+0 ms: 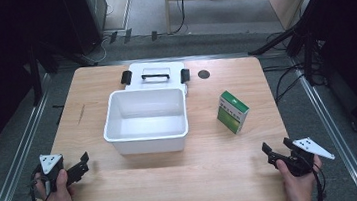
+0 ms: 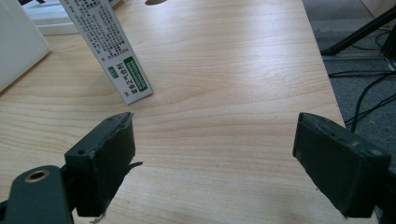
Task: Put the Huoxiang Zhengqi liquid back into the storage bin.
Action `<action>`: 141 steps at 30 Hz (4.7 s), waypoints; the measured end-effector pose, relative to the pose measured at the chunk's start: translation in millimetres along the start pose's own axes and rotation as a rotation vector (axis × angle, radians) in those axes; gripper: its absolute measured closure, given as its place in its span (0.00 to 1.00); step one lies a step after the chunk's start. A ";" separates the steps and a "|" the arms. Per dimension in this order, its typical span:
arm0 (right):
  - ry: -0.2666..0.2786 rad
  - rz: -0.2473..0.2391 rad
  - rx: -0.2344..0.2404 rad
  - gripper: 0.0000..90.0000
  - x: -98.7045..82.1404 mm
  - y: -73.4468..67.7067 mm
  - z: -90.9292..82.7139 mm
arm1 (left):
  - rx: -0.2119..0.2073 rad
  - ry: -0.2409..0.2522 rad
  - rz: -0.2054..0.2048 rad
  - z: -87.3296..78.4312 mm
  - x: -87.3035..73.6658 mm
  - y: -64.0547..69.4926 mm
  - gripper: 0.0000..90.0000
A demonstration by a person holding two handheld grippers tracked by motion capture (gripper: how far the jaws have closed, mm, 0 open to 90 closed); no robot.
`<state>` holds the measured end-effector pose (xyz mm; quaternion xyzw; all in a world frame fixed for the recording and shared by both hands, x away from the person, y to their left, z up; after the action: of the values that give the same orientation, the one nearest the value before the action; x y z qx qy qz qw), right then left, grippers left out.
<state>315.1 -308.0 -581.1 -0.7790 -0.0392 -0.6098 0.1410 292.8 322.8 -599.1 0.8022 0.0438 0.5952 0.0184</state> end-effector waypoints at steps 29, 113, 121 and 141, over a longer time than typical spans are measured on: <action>-0.052 -0.034 0.041 0.16 -6.2 -7.6 2.9 | 0.002 -0.001 -0.004 0.3 -0.1 -0.3 0.16; -0.826 -0.418 0.155 0.15 83.3 -72.2 70.0 | 0.015 0.007 -0.004 1.0 0.9 -1.1 0.16; -0.855 -0.427 0.168 0.15 91.2 -78.6 80.5 | 0.044 0.060 -0.006 -1.8 5.0 -3.9 0.16; -0.907 -0.433 0.226 0.35 104.3 -106.4 118.3 | 0.027 0.147 0.019 -5.9 11.7 -5.7 0.15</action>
<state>427.8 -186.0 -488.3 -0.9190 -0.3225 -0.2176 0.0638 290.2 329.4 -586.7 0.7570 0.0455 0.6518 -0.0010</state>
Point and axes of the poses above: each handheld gripper's, and its own axes: z roughly forward along the jaws, x roughly out of its top, y roughly to its right, the point moved 9 cm from there along z, roughly forward along the jaws, and after that the axes turned 15 degrees about y, right-handed, at the moved point
